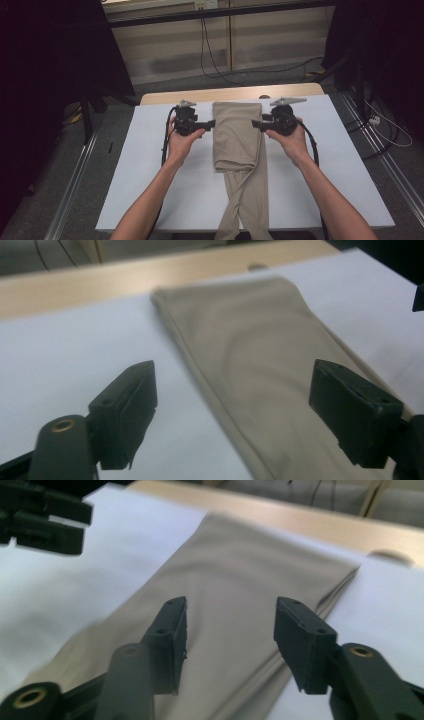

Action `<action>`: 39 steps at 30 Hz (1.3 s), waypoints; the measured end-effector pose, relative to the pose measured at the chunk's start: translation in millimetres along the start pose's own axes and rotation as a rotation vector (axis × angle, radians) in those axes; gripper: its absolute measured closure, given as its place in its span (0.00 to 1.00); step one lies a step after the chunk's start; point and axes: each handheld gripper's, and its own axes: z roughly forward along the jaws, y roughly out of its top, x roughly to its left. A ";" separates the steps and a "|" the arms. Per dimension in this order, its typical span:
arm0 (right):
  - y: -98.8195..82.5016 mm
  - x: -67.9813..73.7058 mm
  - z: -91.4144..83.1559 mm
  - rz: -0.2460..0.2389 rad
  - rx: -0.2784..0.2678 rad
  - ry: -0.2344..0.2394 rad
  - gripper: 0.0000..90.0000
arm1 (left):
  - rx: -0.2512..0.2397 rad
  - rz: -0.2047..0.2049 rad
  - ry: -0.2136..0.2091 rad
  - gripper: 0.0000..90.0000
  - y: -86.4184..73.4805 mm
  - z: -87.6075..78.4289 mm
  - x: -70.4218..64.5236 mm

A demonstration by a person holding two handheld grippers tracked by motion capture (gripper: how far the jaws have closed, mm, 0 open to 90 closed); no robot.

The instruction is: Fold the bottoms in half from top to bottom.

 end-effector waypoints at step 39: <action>-156.3 157.7 -107.9 -0.150 0.311 0.341 1.00 | 0.273 0.217 -0.399 0.99 -130.3 -86.0 -134.5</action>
